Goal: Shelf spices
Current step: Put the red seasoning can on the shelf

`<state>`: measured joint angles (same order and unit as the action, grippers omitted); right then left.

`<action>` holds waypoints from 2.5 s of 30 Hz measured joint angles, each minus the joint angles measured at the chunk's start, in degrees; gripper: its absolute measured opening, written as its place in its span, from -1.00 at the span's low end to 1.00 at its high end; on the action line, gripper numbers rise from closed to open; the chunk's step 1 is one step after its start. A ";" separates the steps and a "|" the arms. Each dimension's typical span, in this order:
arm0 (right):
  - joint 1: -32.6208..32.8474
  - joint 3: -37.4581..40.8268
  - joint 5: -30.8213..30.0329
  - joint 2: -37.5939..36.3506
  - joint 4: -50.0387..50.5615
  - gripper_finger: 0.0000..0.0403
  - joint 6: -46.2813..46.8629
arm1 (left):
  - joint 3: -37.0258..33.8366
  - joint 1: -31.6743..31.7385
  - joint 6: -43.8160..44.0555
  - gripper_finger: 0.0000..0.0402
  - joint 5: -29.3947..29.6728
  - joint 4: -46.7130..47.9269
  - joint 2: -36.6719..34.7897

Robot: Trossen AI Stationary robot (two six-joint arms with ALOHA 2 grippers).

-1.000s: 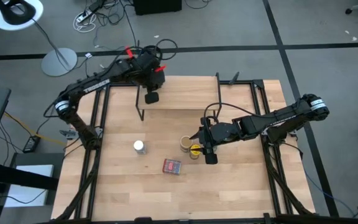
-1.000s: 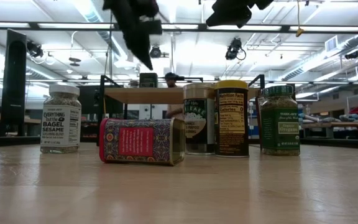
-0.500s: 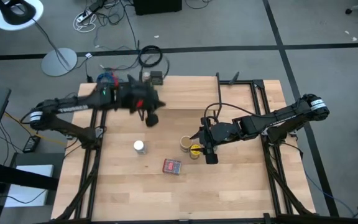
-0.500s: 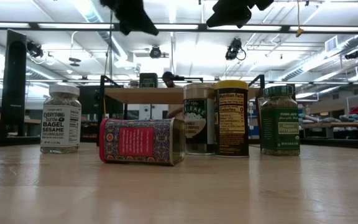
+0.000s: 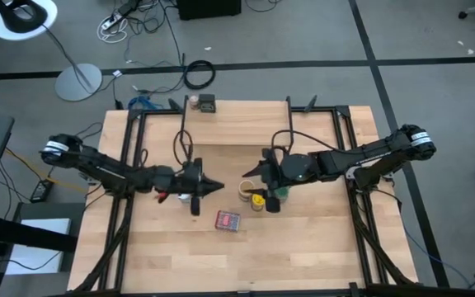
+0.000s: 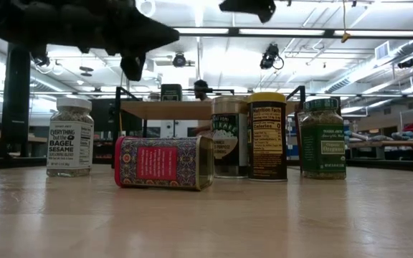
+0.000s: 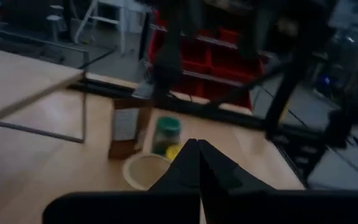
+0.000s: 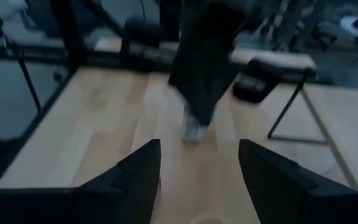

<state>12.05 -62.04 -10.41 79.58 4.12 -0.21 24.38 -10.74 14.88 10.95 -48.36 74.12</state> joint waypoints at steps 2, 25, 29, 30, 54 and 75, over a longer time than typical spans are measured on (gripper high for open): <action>0.04 -0.05 0.02 0.67 -3.48 0.07 0.00 | -0.28 -1.44 -1.81 -1.00 0.01 0.59 0.17; 2.95 0.02 0.14 5.63 -12.05 0.07 3.09 | 0.83 -11.72 -6.79 -1.00 5.73 -0.12 4.92; 2.40 0.00 0.14 5.63 -12.90 0.07 1.78 | 0.85 -10.70 -10.20 -1.00 6.13 0.05 5.08; 2.14 0.00 0.12 5.63 -13.07 0.07 1.58 | 0.85 -10.51 -10.52 -1.00 6.16 -0.05 5.08; 5.02 0.00 0.13 5.63 -12.26 0.07 -7.17 | 0.85 -11.55 -11.01 -0.41 19.85 2.84 4.17; 5.62 0.00 -0.62 5.63 -14.97 0.07 -7.45 | 39.29 -10.74 -2.56 -0.21 31.33 88.99 -11.74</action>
<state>17.67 -62.04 -11.03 85.21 -10.85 -7.66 63.67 -21.47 12.33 42.28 40.63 62.39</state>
